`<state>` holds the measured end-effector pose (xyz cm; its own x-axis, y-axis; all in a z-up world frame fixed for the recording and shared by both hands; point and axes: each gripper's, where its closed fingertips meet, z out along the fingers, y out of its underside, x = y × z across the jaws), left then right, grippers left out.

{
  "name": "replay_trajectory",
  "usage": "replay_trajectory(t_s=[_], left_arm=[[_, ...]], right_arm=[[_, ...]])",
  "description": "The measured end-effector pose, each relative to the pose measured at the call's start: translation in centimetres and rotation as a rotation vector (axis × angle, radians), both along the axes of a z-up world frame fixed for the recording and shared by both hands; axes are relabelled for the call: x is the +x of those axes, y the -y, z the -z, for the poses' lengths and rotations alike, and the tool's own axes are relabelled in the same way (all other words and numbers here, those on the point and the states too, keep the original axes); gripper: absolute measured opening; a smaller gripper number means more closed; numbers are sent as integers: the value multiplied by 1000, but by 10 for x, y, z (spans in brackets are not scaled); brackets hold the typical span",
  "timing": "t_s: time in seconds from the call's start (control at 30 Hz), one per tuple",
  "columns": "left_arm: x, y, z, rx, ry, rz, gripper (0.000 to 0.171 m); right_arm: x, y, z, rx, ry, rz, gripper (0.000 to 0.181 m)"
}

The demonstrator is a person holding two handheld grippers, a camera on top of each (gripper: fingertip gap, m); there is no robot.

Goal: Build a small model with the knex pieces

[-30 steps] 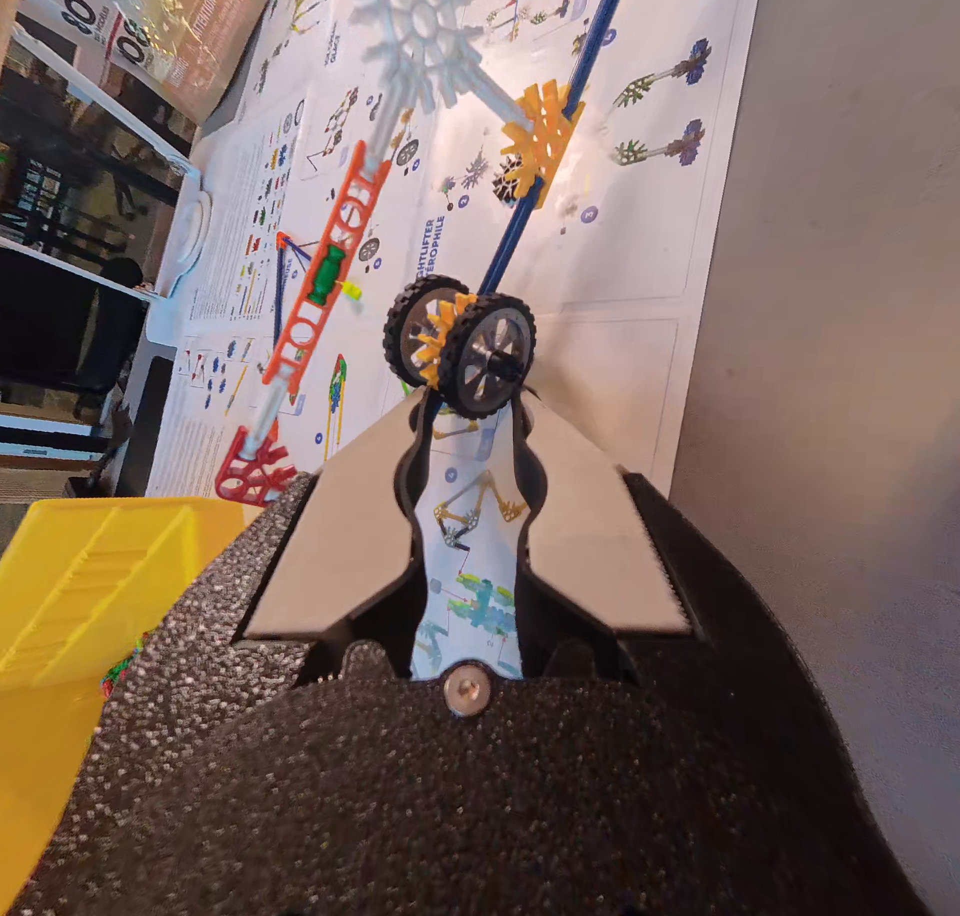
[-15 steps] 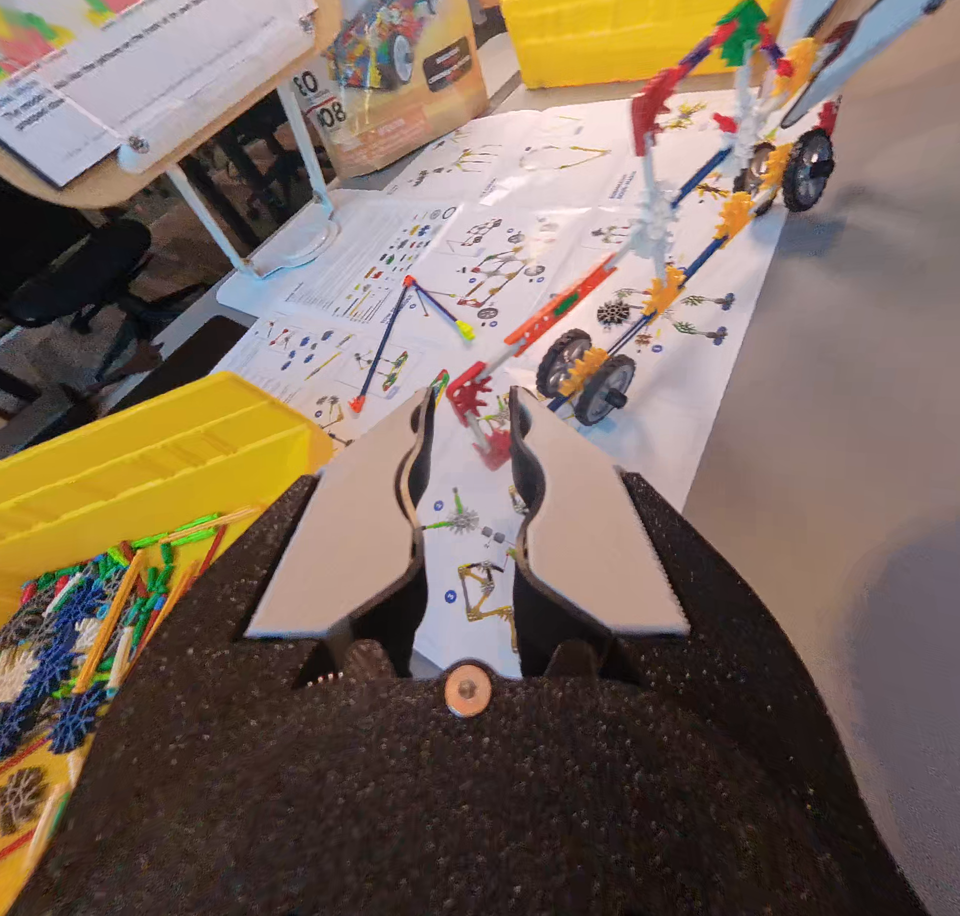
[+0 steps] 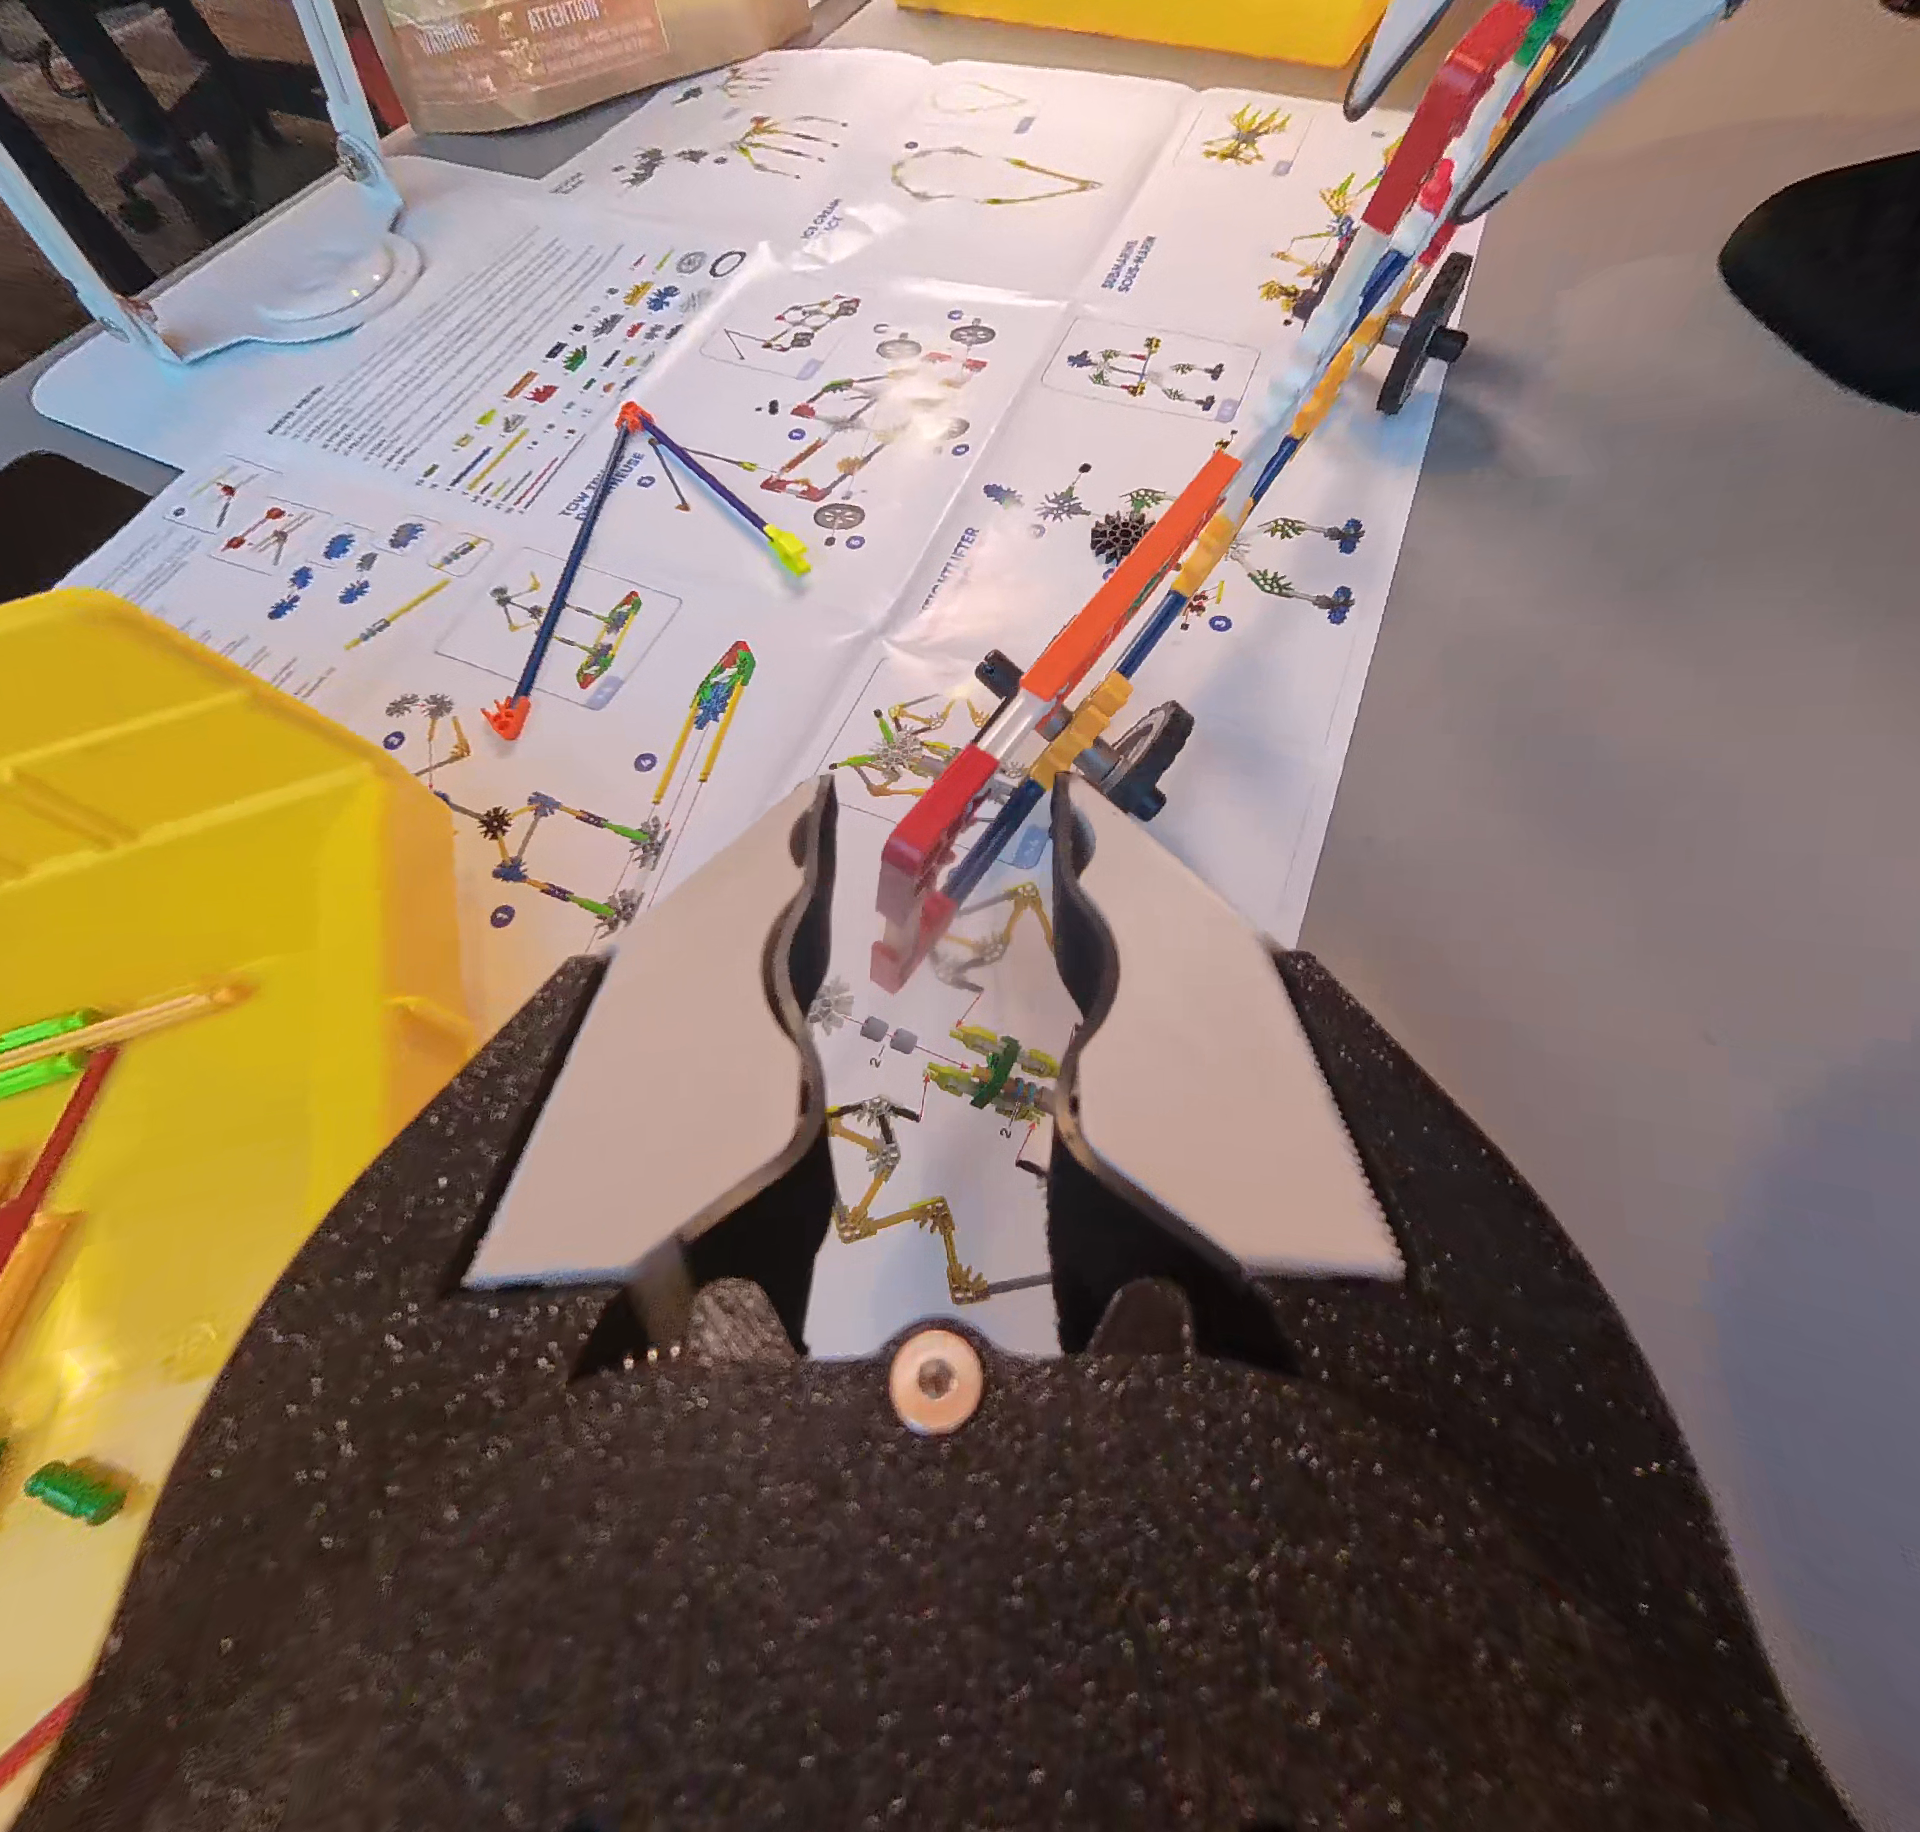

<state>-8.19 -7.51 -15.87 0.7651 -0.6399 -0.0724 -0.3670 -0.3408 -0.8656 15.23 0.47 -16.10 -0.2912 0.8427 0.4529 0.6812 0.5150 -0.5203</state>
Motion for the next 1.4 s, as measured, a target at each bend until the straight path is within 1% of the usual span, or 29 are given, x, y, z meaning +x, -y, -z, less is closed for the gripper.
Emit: replay_trajectory(t_s=[0.1,0.2,0.33,0.37,0.4,0.47,0.5,0.57,0.73,0.83,0.93,1.0,1.17,1.23,1.33,1.4], left_arm=[[-4,3,-4,6,31,6,41],[-9,3,-1,2,23,3,41],[-5,-2,3,2,33,19,34],[-4,-4,4,-8,33,21,29],[-3,-6,7,-28,33,26,18],[-1,-9,10,-87,60,16,15],[-1,-11,12,-137,99,-4,14],[0,-13,12,-245,220,-29,15],[1,-16,14,-487,535,-89,17],[3,-17,13,-532,638,-88,19],[2,-16,12,-467,589,-56,19],[4,-10,7,-392,511,7,19],[5,6,-4,-154,171,138,32],[8,15,-7,-131,60,197,35],[7,16,-2,-135,-95,216,34],[11,20,0,-164,-151,267,33]], right_arm=[[7,1,-10,-98,4,25,38],[15,-2,-15,-158,8,48,37],[23,-1,-16,-251,14,69,32],[24,0,-14,-268,18,70,30],[23,1,-13,-282,18,71,28],[22,-2,-9,-275,23,87,10],[22,-4,-5,-250,33,91,6],[21,-5,1,-226,49,84,5],[16,-9,-1,-131,26,76,6],[16,-11,0,-108,16,85,6],[15,-12,0,-98,0,91,6],[15,-12,1,-99,4,91,6],[15,-15,1,-96,15,89,7],[15,-15,0,-92,27,82,11],[15,-10,-2,-115,37,65,18],[11,0,-12,-185,5,43,24]])
